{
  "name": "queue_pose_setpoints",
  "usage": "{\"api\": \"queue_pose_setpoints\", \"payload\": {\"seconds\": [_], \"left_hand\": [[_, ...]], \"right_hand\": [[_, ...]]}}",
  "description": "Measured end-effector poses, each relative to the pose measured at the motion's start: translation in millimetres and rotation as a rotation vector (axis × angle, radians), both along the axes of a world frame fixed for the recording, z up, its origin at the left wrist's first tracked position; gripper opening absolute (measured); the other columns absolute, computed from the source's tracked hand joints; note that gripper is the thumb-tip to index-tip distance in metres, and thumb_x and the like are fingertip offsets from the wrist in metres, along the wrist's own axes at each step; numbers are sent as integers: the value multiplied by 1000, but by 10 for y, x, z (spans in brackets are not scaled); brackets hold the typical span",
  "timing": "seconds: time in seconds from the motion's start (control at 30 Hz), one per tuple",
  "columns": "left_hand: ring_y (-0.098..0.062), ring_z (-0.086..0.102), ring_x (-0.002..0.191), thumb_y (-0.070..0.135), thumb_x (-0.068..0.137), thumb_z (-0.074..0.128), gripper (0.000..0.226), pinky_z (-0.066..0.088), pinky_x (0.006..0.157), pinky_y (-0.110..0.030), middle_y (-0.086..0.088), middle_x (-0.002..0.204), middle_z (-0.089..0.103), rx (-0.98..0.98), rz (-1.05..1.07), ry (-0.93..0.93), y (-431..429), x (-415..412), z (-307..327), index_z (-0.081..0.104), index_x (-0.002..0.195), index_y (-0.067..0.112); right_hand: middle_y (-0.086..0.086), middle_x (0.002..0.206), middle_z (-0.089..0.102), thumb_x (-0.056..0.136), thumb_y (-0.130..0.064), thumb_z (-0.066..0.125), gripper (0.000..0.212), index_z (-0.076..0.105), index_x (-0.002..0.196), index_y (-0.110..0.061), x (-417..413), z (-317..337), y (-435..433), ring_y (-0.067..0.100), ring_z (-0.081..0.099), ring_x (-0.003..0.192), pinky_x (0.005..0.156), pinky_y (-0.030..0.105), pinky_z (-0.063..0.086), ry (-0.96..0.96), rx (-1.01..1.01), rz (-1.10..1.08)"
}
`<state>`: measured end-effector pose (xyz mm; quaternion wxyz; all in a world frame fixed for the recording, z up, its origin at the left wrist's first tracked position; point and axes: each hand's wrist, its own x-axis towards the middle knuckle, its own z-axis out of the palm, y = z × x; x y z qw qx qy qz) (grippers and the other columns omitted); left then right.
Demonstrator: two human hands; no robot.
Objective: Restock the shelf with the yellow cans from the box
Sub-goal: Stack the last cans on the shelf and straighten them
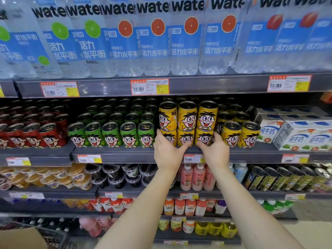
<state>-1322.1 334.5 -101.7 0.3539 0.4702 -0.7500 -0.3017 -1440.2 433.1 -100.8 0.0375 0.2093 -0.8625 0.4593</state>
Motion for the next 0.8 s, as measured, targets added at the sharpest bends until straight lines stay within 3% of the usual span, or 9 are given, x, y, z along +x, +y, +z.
{"api": "queue_pose_setpoints", "payload": {"seconds": [0.13, 0.4, 0.8], "left_hand": [[-30, 41, 142, 71, 64, 84, 129, 49, 104, -50, -10, 150, 46, 26, 6, 0, -49, -4, 16, 19, 158, 12], [-30, 43, 140, 71, 67, 82, 120, 51, 100, -50, -10, 148, 49, 19, 12, -9, -19, 14, 6, 25, 155, 11], [-29, 43, 142, 64, 81, 76, 110, 48, 103, -47, -12, 153, 46, -43, -30, -106, -21, 93, 36, 22, 159, 8]], "right_hand": [[5, 112, 72, 78, -47, 80, 67, 56, 135, -18, -19, 37, 16, 28, 66, 105, 82, 39, 54, -22, 8, -14], [1, 118, 72, 80, -53, 76, 70, 54, 140, -25, -39, -34, 37, 26, 66, 110, 89, 40, 55, -13, 27, 20], [-6, 111, 73, 83, -47, 75, 54, 59, 130, -29, -55, 19, 109, 21, 68, 105, 86, 39, 57, 21, 47, 131]]}}
